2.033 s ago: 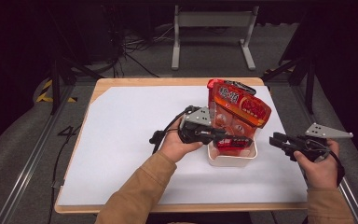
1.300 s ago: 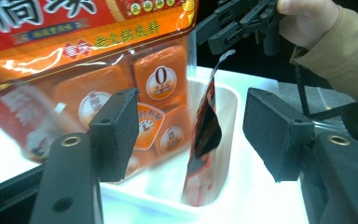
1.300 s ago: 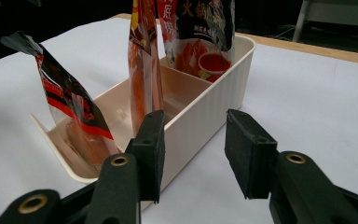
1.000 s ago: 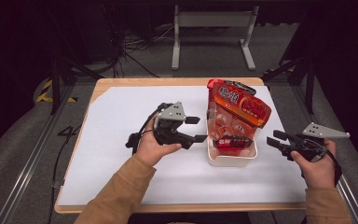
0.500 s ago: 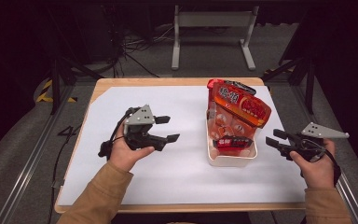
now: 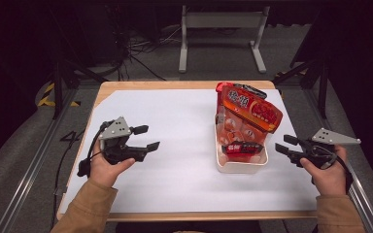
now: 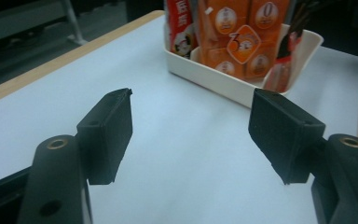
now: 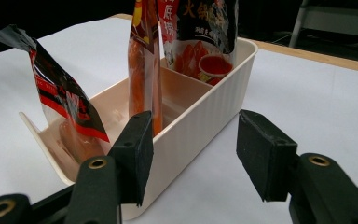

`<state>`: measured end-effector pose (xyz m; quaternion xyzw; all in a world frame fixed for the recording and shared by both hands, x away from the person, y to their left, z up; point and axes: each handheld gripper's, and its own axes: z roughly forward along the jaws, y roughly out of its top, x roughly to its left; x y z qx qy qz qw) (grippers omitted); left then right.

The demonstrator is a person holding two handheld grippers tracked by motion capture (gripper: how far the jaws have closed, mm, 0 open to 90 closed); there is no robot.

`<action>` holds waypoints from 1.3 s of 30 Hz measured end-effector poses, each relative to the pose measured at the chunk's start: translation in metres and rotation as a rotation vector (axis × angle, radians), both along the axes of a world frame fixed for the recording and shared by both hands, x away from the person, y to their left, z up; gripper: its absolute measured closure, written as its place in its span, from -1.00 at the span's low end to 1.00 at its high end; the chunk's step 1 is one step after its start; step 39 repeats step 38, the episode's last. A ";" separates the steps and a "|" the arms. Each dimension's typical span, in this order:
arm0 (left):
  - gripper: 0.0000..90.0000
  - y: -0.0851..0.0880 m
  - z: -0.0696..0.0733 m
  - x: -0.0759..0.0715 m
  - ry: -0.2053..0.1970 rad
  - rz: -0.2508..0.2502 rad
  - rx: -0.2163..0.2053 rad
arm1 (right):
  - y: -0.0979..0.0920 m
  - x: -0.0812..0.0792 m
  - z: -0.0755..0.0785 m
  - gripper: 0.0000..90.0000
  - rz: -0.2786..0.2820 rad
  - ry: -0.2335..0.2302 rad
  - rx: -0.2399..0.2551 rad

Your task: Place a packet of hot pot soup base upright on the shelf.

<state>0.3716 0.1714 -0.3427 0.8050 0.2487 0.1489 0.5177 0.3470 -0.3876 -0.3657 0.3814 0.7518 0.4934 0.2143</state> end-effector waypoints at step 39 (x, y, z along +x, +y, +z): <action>-0.27 0.038 -0.076 -0.001 0.065 0.092 -0.058 | 0.004 0.005 -0.017 -0.05 0.009 0.004 -0.013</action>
